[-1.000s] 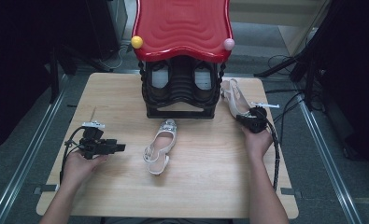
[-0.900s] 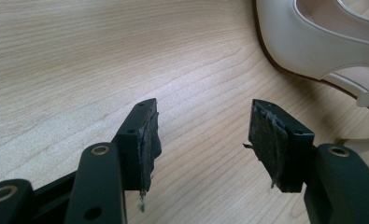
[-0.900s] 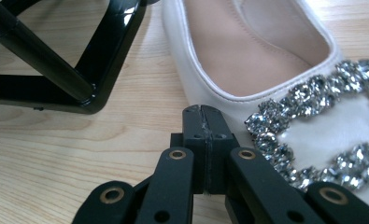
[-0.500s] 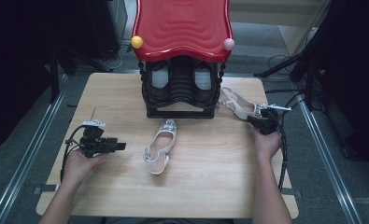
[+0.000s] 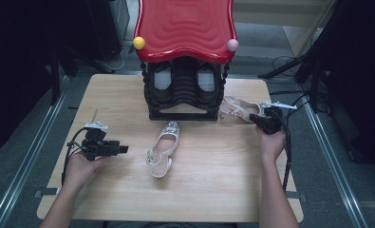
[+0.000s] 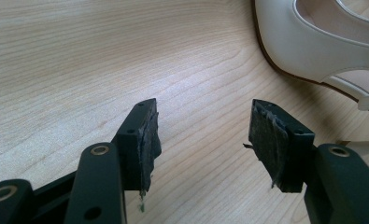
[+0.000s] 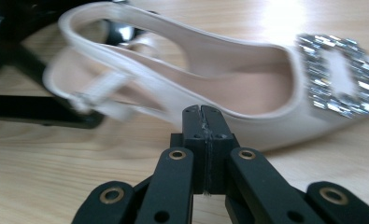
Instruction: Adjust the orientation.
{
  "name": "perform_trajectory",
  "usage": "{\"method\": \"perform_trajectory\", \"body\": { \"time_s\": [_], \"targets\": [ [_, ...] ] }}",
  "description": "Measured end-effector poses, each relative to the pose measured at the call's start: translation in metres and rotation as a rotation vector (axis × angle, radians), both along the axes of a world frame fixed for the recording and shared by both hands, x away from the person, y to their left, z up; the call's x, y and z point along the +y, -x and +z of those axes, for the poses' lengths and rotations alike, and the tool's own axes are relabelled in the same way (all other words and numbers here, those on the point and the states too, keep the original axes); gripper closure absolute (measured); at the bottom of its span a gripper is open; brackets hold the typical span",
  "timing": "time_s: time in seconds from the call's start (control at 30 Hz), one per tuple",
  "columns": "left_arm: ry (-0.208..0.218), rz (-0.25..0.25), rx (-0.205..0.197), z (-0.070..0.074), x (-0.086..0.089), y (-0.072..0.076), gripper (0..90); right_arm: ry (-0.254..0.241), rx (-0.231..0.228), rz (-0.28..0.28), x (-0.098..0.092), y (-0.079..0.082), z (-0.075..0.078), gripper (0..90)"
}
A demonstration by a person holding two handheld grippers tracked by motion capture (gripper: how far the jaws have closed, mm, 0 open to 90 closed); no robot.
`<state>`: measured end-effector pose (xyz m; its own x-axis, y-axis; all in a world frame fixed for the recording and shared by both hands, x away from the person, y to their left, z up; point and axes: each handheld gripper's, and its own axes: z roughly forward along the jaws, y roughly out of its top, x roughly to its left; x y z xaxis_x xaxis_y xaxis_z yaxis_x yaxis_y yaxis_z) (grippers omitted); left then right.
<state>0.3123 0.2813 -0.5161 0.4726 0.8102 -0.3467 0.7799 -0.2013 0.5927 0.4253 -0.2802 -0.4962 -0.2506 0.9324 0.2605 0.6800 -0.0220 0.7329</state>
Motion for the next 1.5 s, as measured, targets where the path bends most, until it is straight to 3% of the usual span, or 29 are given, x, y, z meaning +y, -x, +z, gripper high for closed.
{"method": "perform_trajectory", "body": {
  "time_s": [0.3,0.57,0.7,0.8,1.07,1.37,1.4,1.5],
  "targets": [
    [-0.008,0.01,0.0,0.0,0.003,0.007,42.5,0.001,-0.056,0.119,0.044,0.0,0.027,90.0],
    [-0.015,0.029,0.003,-0.003,0.01,0.018,42.5,0.025,-0.063,0.13,0.062,-0.015,0.02,89.2],
    [-0.017,0.051,0.011,-0.005,0.016,0.023,42.2,0.03,-0.065,0.098,0.06,-0.023,0.012,90.0],
    [-0.021,0.054,0.011,-0.005,0.017,0.025,42.2,0.046,-0.037,0.092,0.059,-0.027,0.007,90.0],
    [-0.023,0.056,0.005,-0.005,0.017,0.026,42.2,0.025,-0.004,0.06,0.044,-0.027,0.002,90.0],
    [-0.025,0.027,0.011,-0.004,0.011,0.02,42.2,0.021,0.022,0.022,0.027,-0.025,-0.006,90.0],
    [-0.027,0.025,0.009,-0.005,0.01,0.019,42.2,-0.022,0.034,0.022,0.021,-0.025,-0.008,90.0],
    [-0.029,0.014,0.011,-0.005,0.007,0.017,42.2,-0.005,0.031,0.021,0.022,-0.024,-0.007,90.0]
  ]
}}
